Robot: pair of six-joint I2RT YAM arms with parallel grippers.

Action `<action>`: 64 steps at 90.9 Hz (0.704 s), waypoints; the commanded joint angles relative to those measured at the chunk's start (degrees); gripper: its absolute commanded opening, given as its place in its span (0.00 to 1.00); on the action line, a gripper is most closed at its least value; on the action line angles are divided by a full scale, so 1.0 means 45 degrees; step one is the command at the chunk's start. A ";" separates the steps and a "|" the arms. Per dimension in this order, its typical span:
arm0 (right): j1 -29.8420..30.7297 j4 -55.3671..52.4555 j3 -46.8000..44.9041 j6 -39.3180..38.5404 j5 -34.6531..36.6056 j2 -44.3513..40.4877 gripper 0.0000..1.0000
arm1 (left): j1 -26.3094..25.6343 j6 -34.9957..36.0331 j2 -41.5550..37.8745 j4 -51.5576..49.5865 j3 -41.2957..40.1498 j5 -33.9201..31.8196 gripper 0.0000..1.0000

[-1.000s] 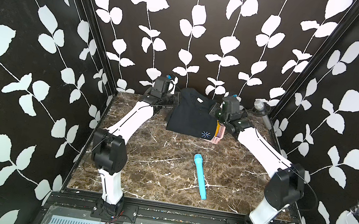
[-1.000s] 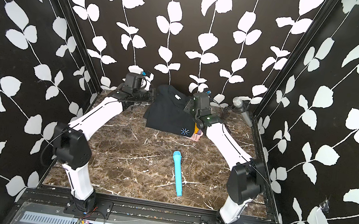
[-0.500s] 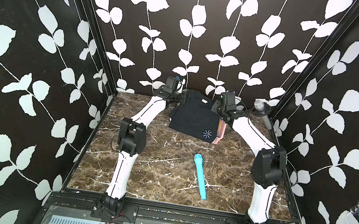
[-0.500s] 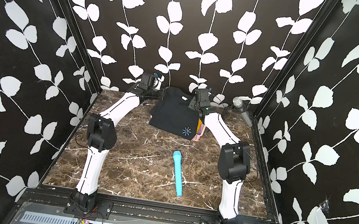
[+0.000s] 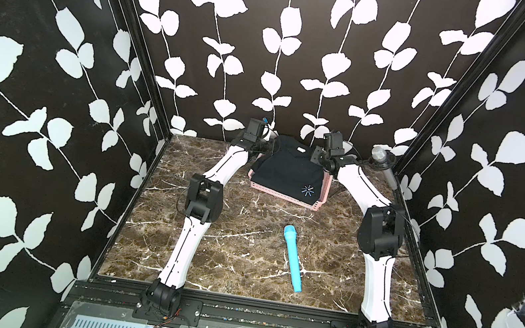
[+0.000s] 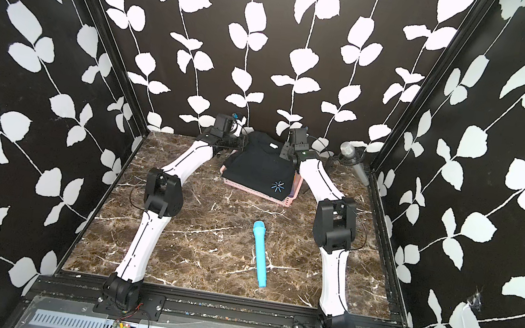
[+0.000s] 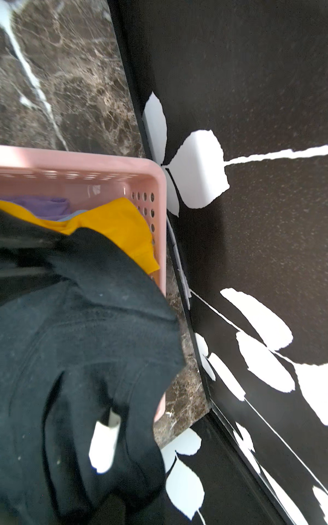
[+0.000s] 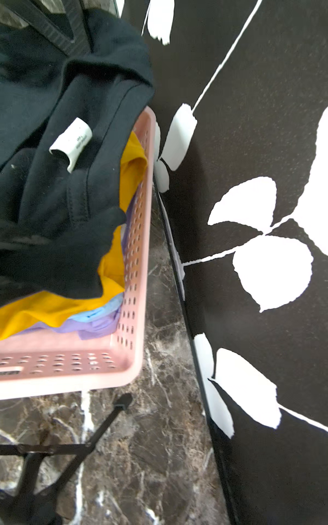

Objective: Put the folded t-shirts into the basket
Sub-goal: Place the T-shirt in the bin.

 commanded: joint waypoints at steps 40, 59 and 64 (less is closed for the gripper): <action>-0.0556 -0.2281 0.4106 -0.1300 0.0456 0.2924 0.17 | 0.0061 0.0704 0.1346 0.0298 0.1218 -0.1207 0.00; -0.0647 -0.2887 0.4535 -0.1525 0.0655 0.3295 0.26 | 0.0061 0.0984 0.1534 0.0074 0.1216 -0.1514 0.00; -0.0701 -0.3041 0.4535 -0.1595 0.0721 0.3212 0.31 | 0.0051 0.1025 0.1487 -0.0017 0.1212 -0.1685 0.07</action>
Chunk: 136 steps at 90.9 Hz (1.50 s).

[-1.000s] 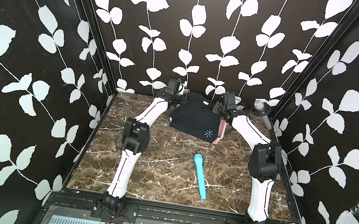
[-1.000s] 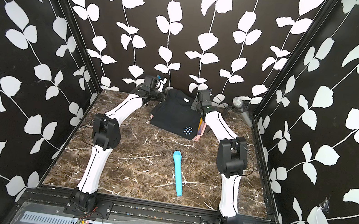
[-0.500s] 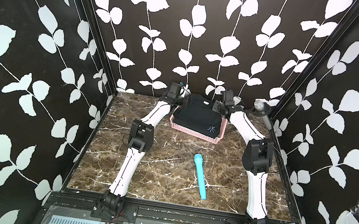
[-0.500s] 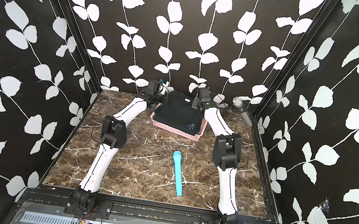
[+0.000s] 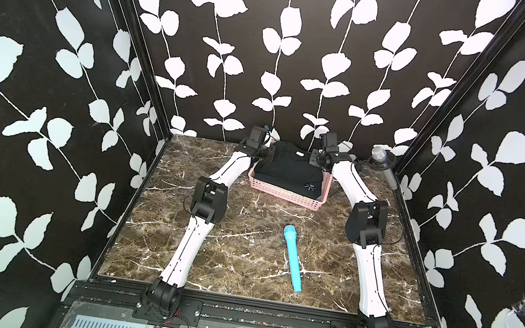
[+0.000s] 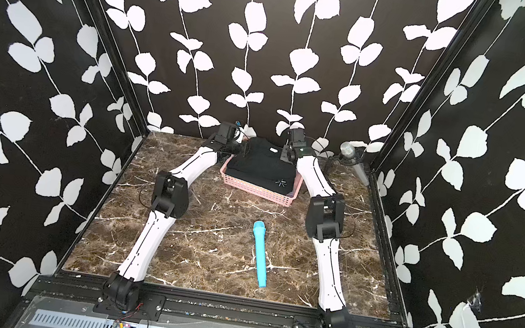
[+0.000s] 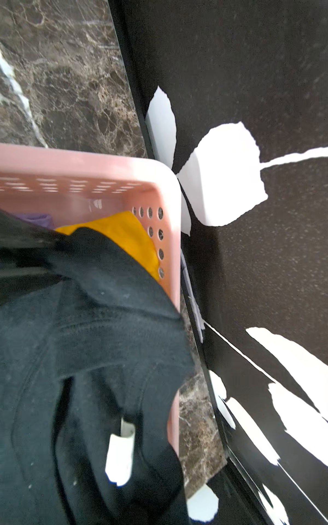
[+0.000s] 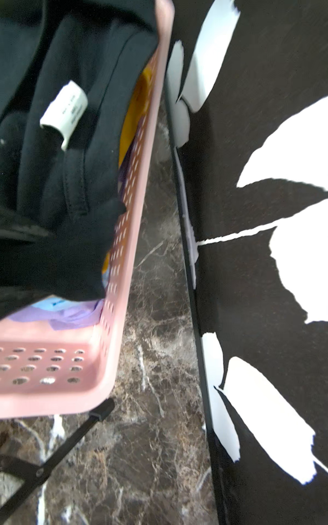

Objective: Put the folded t-shirts into the basket
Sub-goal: Place the T-shirt in the bin.

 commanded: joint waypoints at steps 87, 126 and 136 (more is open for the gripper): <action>-0.0328 0.1254 -0.3129 -0.1384 -0.2871 -0.3100 0.70 | -0.0850 0.1350 -0.3189 -0.1203 -0.2490 -0.0958 0.56; -0.0505 0.0597 -0.0682 -0.0564 -0.4410 -0.0244 0.56 | -0.0959 0.1673 -0.1435 -0.2019 -0.1361 -0.1352 0.55; -0.0514 -0.0352 0.0278 -0.0450 -0.3803 0.0586 0.55 | -0.0916 0.1701 -0.1278 -0.2526 -0.1338 -0.1800 0.55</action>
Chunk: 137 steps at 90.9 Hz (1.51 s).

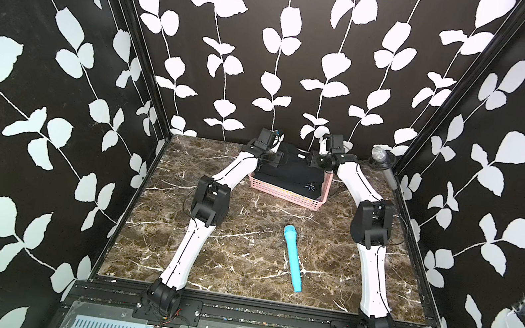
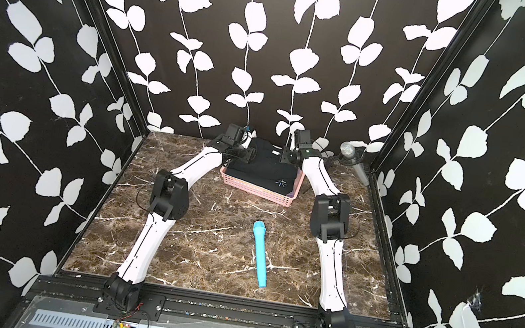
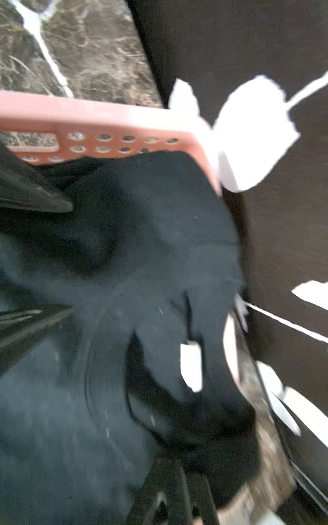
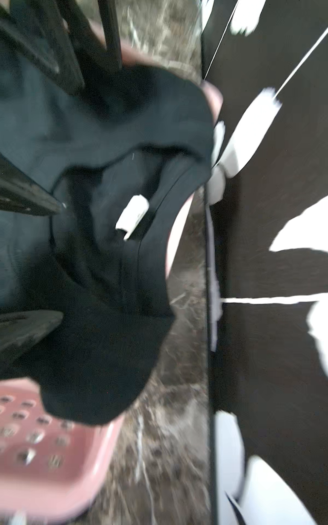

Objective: Put the folded t-shirts into the basket
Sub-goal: Place the T-shirt in the bin.

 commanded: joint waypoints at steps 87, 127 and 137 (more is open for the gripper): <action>0.0849 -0.1587 -0.5488 -0.0682 -0.1793 -0.4991 0.54 | -0.0062 -0.0045 -0.4299 -0.1532 -0.4553 0.0592 0.58; 0.0909 -0.2421 -0.5323 -0.0940 -0.0208 -0.2999 0.40 | -0.0129 0.0375 -0.3332 -0.3003 -0.4579 0.0004 0.58; 0.0909 -0.2847 -0.5077 -0.1172 0.0552 -0.2871 0.42 | -0.0215 0.0558 -0.3240 -0.3304 -0.4602 -0.0356 0.58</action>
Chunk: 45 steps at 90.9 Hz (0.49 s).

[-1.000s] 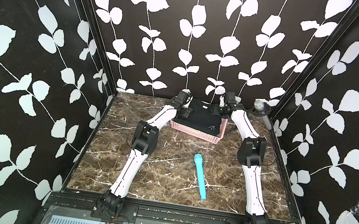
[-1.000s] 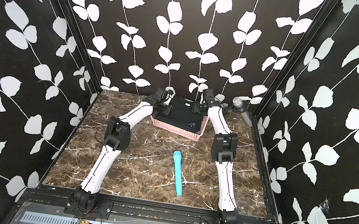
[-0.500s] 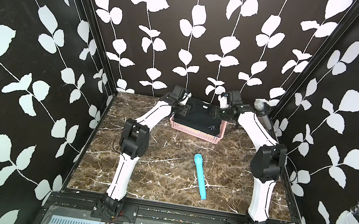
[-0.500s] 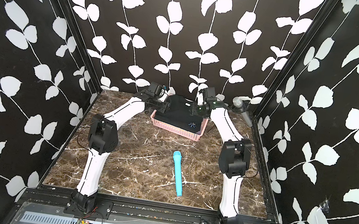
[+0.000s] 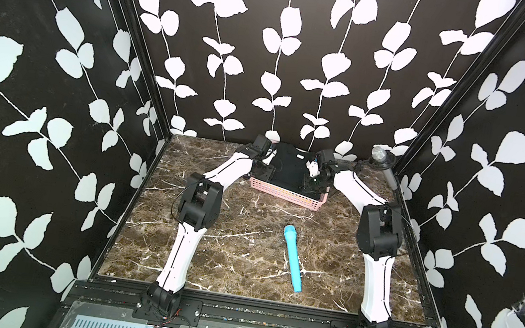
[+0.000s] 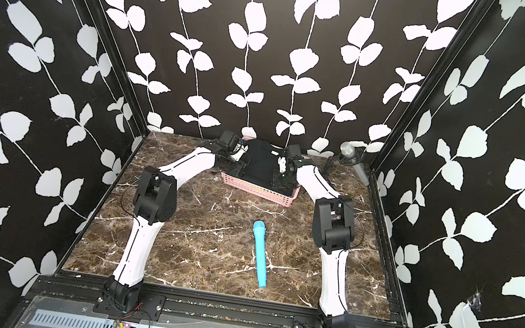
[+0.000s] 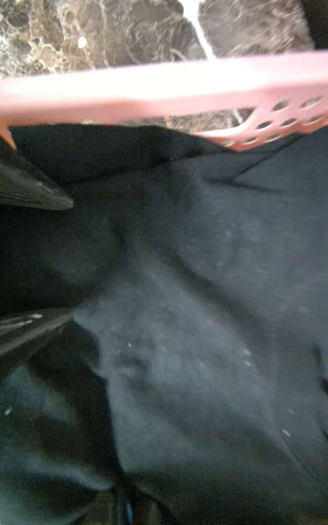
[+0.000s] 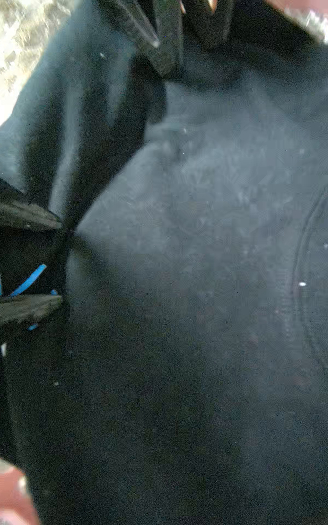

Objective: Put the folded t-shirts into the basket
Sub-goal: Place the T-shirt in the bin.

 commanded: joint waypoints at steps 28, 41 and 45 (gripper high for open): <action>-0.0188 -0.0545 -0.0131 -0.0699 0.1074 -0.1698 0.55 | -0.0380 0.0773 -0.0888 -0.1301 0.0013 -0.1218 0.59; -0.0379 0.0335 -0.1425 -0.0549 0.0828 -0.3423 0.60 | -0.0399 0.0690 -0.2133 -0.0565 -0.0945 -0.1150 0.60; -0.0409 0.0537 -0.1818 -0.0563 0.0930 -0.3977 0.62 | -0.0399 0.0615 -0.2657 -0.0213 -0.1373 -0.1095 0.61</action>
